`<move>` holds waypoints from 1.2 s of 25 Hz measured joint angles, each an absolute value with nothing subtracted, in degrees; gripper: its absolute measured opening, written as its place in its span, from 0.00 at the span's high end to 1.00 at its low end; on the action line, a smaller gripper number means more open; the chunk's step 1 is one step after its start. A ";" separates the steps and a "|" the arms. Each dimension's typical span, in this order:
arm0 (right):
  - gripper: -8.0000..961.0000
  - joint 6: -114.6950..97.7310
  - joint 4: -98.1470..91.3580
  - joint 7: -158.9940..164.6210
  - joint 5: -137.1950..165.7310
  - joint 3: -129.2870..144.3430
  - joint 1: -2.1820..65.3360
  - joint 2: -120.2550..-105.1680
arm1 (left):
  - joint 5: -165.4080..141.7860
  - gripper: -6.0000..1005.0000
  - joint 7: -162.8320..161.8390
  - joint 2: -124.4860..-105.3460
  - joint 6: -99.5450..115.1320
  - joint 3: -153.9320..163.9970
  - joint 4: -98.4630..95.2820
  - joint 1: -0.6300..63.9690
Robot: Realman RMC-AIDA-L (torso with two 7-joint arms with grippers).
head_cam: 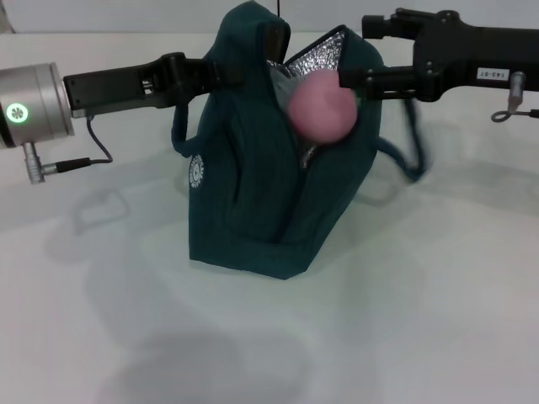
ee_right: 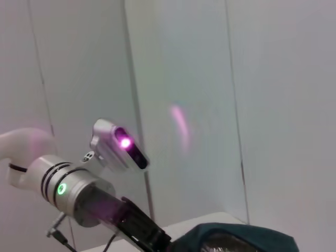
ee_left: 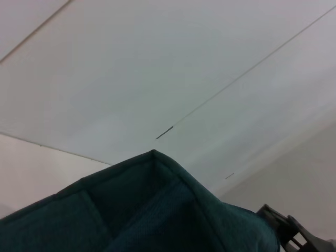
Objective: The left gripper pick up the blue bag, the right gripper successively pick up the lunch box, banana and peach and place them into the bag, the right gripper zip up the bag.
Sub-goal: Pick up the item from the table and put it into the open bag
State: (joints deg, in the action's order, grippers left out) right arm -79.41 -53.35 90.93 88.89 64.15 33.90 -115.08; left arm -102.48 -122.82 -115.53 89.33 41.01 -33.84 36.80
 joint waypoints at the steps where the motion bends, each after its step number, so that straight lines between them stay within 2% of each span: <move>1: 0.20 -79.32 -52.78 90.93 89.17 64.05 34.13 -115.07 | -102.48 0.95 -122.78 -115.53 89.32 41.04 -33.84 36.90; 5: 0.09 -79.07 -51.41 90.91 90.23 64.00 34.99 -115.14 | -102.48 0.95 -122.70 -115.58 89.32 41.11 -33.84 37.11; 10: 0.12 -79.25 -51.80 91.30 90.26 63.97 34.29 -115.14 | -102.48 0.95 -122.69 -115.62 89.36 40.98 -33.84 36.71; 15: 0.15 -79.22 -50.98 94.07 92.35 64.17 33.65 -114.07 | -102.48 0.95 -122.76 -115.48 89.39 40.81 -33.84 36.46; 20: 0.18 -77.29 -50.86 95.10 98.39 65.07 34.90 -115.41 | -102.48 0.95 -122.93 -115.48 89.39 40.79 -33.84 36.65; 30: 0.24 -73.90 -43.25 94.91 98.20 66.27 44.07 -115.75 | -102.48 0.95 -122.73 -115.64 89.39 40.78 -33.84 36.74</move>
State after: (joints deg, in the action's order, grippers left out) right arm -73.90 -43.25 94.91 98.20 66.27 44.07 -115.75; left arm -102.48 -122.73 -115.64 89.39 40.78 -33.84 36.74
